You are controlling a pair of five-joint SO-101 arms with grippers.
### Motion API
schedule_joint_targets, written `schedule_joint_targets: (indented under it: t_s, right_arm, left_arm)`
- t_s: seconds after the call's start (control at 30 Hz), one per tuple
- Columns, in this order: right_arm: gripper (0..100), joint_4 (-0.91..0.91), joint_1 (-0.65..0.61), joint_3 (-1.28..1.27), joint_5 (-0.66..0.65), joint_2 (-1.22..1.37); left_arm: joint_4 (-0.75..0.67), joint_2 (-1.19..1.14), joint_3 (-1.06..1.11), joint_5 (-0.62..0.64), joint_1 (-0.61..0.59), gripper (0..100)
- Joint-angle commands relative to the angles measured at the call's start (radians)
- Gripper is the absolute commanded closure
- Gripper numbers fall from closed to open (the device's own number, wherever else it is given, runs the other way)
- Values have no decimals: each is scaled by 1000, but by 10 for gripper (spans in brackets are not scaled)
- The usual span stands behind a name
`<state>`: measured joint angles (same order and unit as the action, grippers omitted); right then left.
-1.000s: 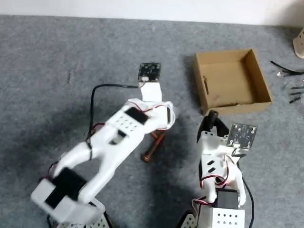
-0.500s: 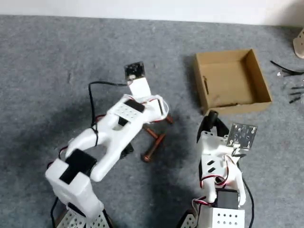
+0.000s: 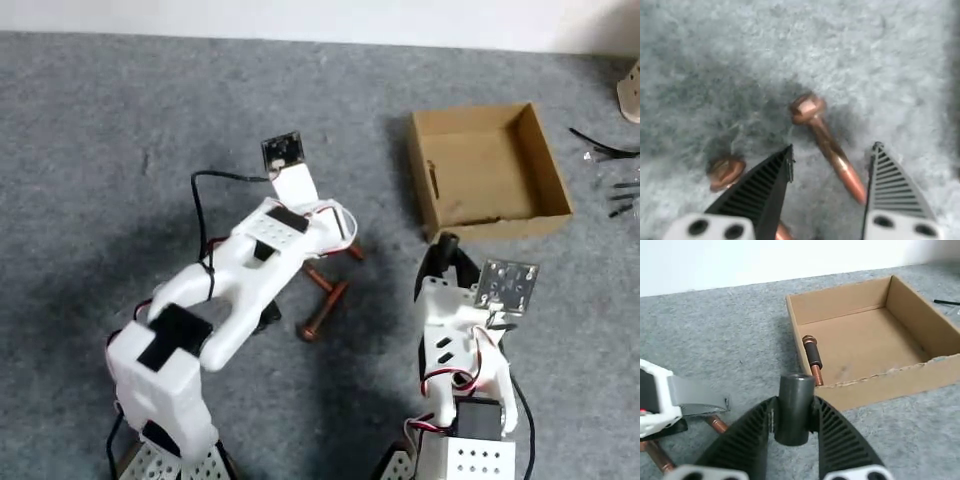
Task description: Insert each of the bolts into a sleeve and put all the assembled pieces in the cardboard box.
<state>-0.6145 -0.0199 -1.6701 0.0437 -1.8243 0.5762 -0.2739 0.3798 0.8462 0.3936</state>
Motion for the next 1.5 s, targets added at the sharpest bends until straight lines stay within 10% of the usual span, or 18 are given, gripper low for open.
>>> schedule_joint_targets:
  t_s: [0.0,0.37,0.73,0.9,1.47]
  right_arm:
    - [993,31,7,-117,-28,-13]
    - [993,30,7,-117,-29,-13]
    - [993,28,10,-117,-29,-13]
    - [993,28,8,-117,-29,-13]
    - [993,30,5,-117,-31,-13]
  left_arm:
    - [3,-33,-68,9,-7,771]
    - [199,-125,-213,11,4,776]
    - [201,-134,-209,2,-18,994]
    - [276,-110,-226,-167,30,994]
    - [48,659,343,-446,65,994]
